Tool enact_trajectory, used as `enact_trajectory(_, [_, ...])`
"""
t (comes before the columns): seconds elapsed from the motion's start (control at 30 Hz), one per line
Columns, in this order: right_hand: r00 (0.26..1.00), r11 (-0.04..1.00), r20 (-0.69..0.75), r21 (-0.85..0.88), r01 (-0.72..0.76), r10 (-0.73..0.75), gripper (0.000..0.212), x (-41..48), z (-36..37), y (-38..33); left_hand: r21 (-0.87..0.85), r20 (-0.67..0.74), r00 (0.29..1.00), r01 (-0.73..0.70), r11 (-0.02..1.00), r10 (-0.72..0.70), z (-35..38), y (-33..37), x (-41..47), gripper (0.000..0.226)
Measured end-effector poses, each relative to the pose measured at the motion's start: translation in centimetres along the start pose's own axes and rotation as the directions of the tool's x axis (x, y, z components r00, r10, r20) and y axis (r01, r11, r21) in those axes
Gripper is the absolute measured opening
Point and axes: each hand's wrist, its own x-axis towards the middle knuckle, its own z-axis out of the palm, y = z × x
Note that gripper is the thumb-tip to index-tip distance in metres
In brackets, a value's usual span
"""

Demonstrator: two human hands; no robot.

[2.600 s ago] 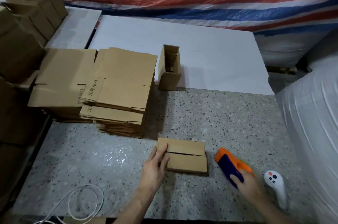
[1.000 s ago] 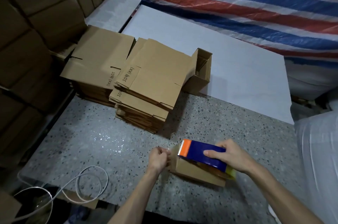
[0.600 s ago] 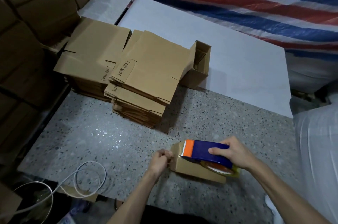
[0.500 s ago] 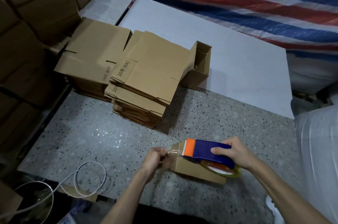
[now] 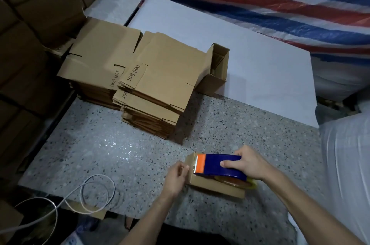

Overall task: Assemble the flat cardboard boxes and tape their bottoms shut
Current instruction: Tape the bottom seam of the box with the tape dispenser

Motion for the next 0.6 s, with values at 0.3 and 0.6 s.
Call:
enact_trajectory(0.3, [0.997, 0.999, 0.063, -0.003, -0.043, 0.043, 0.044, 0.2, -0.2, -1.1, 0.212, 0.344, 0.898, -0.359, 0.909, 0.275, -3.4, 1.1, 0.2, 0.139])
enact_trajectory(0.6, [0.987, 0.998, 0.145, 0.005, -0.068, 0.067, 0.034, -0.1, -1.1, -0.6, 0.261, 0.425, 0.862, -0.41, 0.874, 0.277, -2.1, 0.7, 2.4, 0.117])
